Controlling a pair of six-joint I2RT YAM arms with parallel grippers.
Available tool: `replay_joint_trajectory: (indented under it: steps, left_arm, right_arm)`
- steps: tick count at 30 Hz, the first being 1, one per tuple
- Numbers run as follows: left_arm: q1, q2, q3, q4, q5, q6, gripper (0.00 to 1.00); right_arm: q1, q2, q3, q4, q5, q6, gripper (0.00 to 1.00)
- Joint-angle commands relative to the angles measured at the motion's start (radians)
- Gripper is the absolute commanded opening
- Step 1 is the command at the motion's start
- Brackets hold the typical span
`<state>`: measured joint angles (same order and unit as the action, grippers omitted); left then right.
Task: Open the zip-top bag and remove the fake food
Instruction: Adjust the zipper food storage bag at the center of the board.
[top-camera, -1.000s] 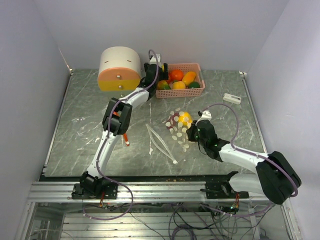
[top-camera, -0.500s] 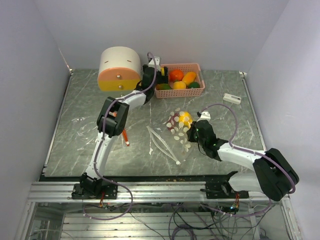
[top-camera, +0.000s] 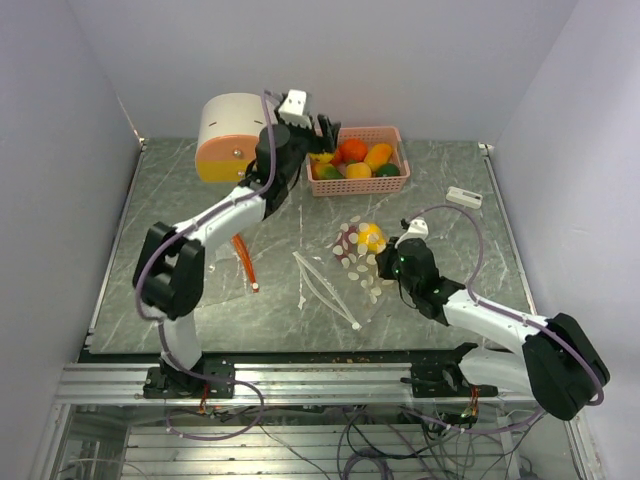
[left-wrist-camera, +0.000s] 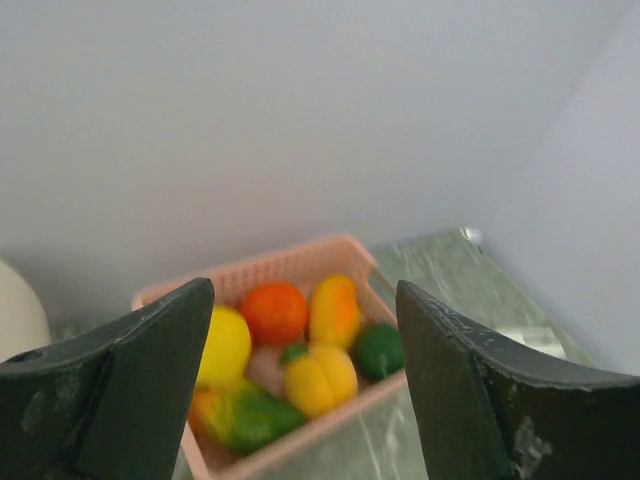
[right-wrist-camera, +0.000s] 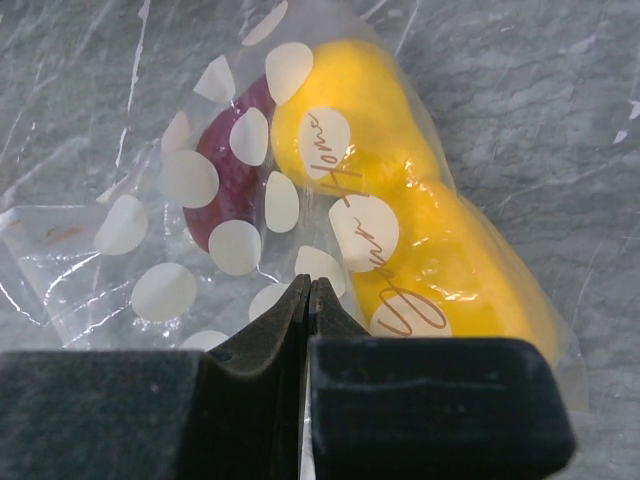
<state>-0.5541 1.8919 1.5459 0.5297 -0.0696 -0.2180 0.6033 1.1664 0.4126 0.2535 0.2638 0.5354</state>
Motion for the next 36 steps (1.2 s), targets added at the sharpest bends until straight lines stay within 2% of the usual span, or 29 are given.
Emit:
replay_joint_trajectory:
  steps: [1,5,10,13,15,18,21,23,26,29,32,36]
  left_arm:
    - [-0.075,-0.167,-0.274,0.056,-0.012,-0.004,0.82]
    - [-0.147,-0.363,-0.594,0.14,-0.085,-0.047,0.74]
    - [-0.179,-0.652,-0.963,0.197,-0.095,-0.176,0.65]
    - [-0.22,-0.811,-1.135,0.164,-0.122,-0.251,0.6]
    - [-0.251,-0.883,-1.204,0.148,-0.143,-0.29,0.56]
    - [-0.293,-0.916,-1.264,0.155,-0.167,-0.327,0.55]
    - [-0.33,-0.867,-1.303,0.212,-0.174,-0.359,0.56]
    - [-0.35,-0.815,-1.333,0.287,-0.18,-0.391,0.55]
    - [-0.376,-0.747,-1.355,0.351,-0.178,-0.418,0.55]
    - [-0.403,-0.693,-1.351,0.374,-0.182,-0.418,0.55]
    - [-0.43,-0.654,-1.347,0.383,-0.206,-0.419,0.55]
    - [-0.442,-0.612,-1.343,0.377,-0.251,-0.411,0.56]
  right_arm:
    - [-0.003,-0.035,0.046,-0.053,0.04,-0.021,0.01]
    - [-0.005,-0.028,0.08,-0.075,0.061,-0.031,0.12]
    - [-0.01,0.041,0.154,-0.126,0.151,-0.055,0.47]
    - [-0.022,0.076,0.18,-0.13,0.206,-0.071,0.61]
    - [-0.043,0.11,0.197,-0.135,0.21,-0.073,0.67]
    - [-0.073,0.176,0.212,-0.129,0.186,-0.06,0.69]
    - [-0.105,0.232,0.212,-0.096,0.101,-0.024,0.66]
    - [-0.105,0.251,0.209,-0.075,0.063,-0.008,0.6]
    - [-0.105,0.249,0.192,-0.042,0.024,0.011,0.44]
    - [-0.106,0.215,0.151,0.002,0.0,0.023,0.18]
    - [-0.106,0.173,0.13,0.013,-0.007,0.026,0.0]
    - [-0.106,0.111,0.12,0.001,-0.002,0.007,0.0]
